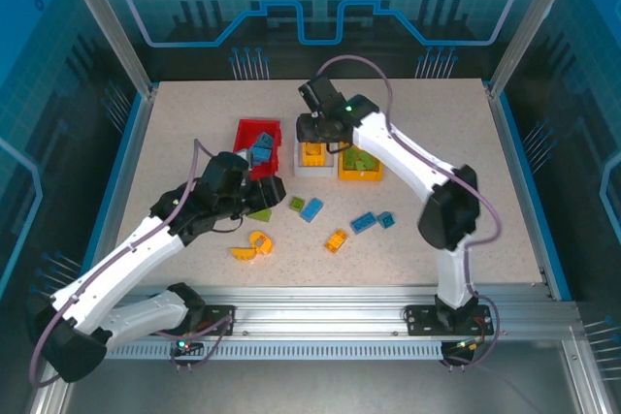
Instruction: Sort the legos into containers by color
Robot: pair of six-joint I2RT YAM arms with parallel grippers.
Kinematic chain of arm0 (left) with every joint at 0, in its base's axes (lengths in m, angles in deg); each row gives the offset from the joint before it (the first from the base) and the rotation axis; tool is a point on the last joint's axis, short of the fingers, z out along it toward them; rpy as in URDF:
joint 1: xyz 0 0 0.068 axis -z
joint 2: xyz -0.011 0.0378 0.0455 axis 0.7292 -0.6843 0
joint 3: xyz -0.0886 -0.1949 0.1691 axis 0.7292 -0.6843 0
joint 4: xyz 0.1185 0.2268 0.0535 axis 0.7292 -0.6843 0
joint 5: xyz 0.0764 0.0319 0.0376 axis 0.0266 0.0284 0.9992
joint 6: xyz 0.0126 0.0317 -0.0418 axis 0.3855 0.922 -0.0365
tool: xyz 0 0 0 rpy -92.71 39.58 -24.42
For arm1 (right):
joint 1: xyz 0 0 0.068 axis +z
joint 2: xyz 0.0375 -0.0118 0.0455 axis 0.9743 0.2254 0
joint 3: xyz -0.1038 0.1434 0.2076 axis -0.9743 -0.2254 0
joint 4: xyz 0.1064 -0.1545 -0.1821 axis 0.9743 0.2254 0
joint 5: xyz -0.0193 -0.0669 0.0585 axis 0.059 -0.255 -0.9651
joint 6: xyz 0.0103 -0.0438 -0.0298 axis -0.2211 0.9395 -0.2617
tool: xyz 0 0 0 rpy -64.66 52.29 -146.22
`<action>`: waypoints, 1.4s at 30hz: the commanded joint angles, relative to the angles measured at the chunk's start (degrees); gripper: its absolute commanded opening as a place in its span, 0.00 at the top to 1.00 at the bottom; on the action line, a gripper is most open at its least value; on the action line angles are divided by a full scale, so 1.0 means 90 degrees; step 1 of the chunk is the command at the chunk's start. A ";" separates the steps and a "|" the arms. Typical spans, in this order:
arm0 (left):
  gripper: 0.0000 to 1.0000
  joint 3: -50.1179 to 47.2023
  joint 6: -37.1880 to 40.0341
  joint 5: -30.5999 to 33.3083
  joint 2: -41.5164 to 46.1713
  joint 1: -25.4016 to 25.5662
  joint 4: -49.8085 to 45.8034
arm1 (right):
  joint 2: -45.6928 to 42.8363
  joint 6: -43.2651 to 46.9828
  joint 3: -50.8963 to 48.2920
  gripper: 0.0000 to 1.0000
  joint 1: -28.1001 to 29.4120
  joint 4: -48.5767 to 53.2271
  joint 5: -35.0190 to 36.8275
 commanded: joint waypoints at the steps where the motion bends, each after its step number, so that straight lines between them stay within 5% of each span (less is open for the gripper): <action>1: 0.31 -0.0264 0.0009 0.0107 0.0321 -0.0160 -0.0741 | -0.0852 0.0409 -0.1240 0.51 0.0498 -0.0868 0.0259; 12: 0.31 -0.0790 -0.0058 0.0248 0.0949 -0.0417 -0.1480 | -0.2800 0.0744 -0.4444 0.50 0.2082 -0.2185 0.0128; 16: 0.32 -0.0864 -0.0240 0.0212 0.1122 -0.0428 -0.1586 | -0.2530 0.0677 -0.4543 0.45 0.2111 -0.1899 0.0343; 21: 0.34 -0.1159 -0.0549 -0.0481 0.1165 -0.0353 -0.1112 | -0.2254 0.0775 -0.4663 0.28 0.1962 -0.1477 0.0687; 26: 0.35 -0.1306 -0.0831 -0.0324 0.0948 0.0233 -0.0667 | -0.2279 0.0380 -0.4794 0.29 0.1681 -0.1133 0.0567; 32: 0.34 -0.0898 -0.0386 -0.0162 -0.0239 0.1172 0.0337 | -0.3698 -0.1216 -0.5673 0.33 0.1533 -0.0521 0.1674; 42: 0.29 0.1797 0.2535 -0.0048 -0.4102 0.2169 0.0773 | -0.7331 -0.2535 -0.6367 0.48 0.1215 0.1305 0.2716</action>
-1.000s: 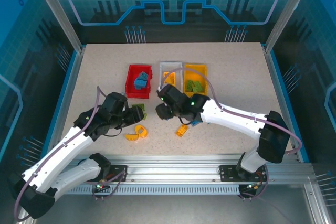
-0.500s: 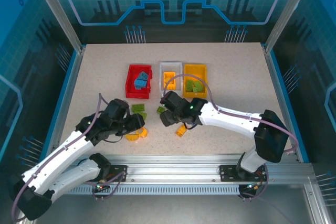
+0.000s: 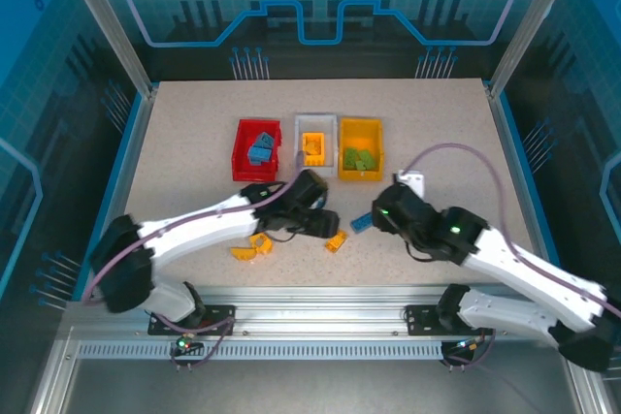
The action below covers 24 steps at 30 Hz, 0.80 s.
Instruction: Sort the legos into containers by color
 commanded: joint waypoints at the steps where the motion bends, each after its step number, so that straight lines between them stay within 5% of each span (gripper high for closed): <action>1: 0.28 0.0928 0.1457 0.0054 -0.0999 0.0174 0.0144 | -0.0949 -0.0476 -0.0019 0.48 -0.0080 0.0972 0.0563; 9: 0.20 0.2529 0.2855 -0.0064 -0.2929 0.0289 -0.0180 | -0.2127 0.0033 0.0544 0.40 -0.0127 0.1456 0.0702; 17: 0.22 0.3203 0.3115 0.0200 -0.3912 0.0278 -0.0462 | -0.2247 0.0166 0.0520 0.38 -0.0138 0.1124 0.0283; 22: 0.42 0.3160 0.2979 0.0120 -0.4093 0.0276 -0.0344 | -0.2230 0.0159 0.0471 0.38 -0.0137 0.1046 0.0239; 24: 0.57 0.3107 0.2915 0.0047 -0.4069 0.0278 -0.0250 | -0.2191 0.0188 0.0471 0.38 -0.0134 0.1026 0.0231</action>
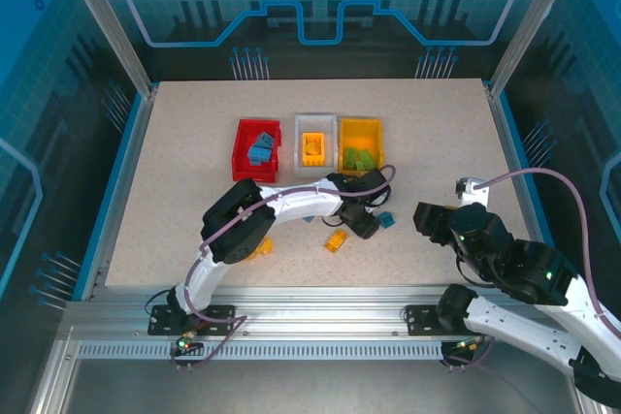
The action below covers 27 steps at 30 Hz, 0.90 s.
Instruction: Sort the legos into containers by color
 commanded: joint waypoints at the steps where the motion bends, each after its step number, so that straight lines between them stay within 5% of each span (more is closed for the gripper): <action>1: 0.61 0.0035 -0.0041 -0.0079 -0.0019 0.0016 0.0019 | -0.0015 0.0088 0.0029 0.38 -0.0064 -0.0097 -0.0053; 10: 0.69 -0.0916 -0.0708 0.0327 0.1771 -0.0366 0.0251 | 0.0163 0.0590 -0.0082 0.39 -0.0080 -0.0624 -0.0495; 18: 0.68 -0.1936 -0.1324 -0.0406 0.3847 -0.2694 -0.0242 | 0.2363 0.1685 -0.0060 0.39 0.0100 -0.3124 -0.3208; 23: 0.68 -0.1543 -0.1299 -0.0473 0.3568 -0.4054 -0.0623 | 0.3672 0.1816 0.0521 0.39 0.0456 -0.3908 -0.3285; 27: 0.67 -0.0720 -0.1224 -0.0241 0.2607 -0.4546 -0.0818 | 0.4183 0.1840 0.0833 0.39 0.0496 -0.4073 -0.3212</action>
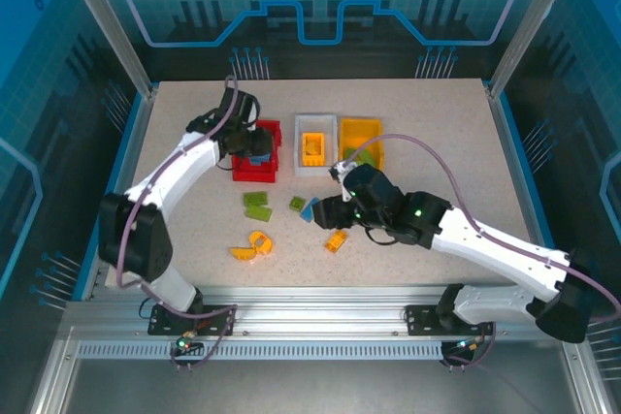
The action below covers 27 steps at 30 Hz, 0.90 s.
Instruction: Sort the legos into containers by color
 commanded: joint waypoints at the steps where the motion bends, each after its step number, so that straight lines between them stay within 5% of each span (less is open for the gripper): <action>1: 0.67 0.0829 -0.0007 0.0053 -0.0856 -0.0226 -0.0519 | 0.0161 0.0173 0.0450 0.39 0.0045 -0.0559 -0.0153; 12: 0.64 0.2639 -0.0085 0.0931 -0.2688 -0.0446 -0.1235 | 0.0234 0.0036 0.0307 0.39 -0.0065 -0.0547 -0.0165; 16: 0.50 0.2859 -0.0063 0.0896 -0.2945 -0.0481 -0.1403 | 0.0235 0.0033 0.0286 0.39 -0.0105 -0.0508 -0.0221; 20: 0.37 0.2866 -0.0118 0.0749 -0.2782 -0.0459 -0.1483 | 0.0205 0.0035 0.0259 0.39 -0.0121 -0.0488 -0.0220; 27: 0.35 0.2318 -0.0357 0.0346 -0.1418 -0.0234 -0.1292 | 0.0161 0.0093 0.0144 0.39 -0.0121 -0.0385 -0.0068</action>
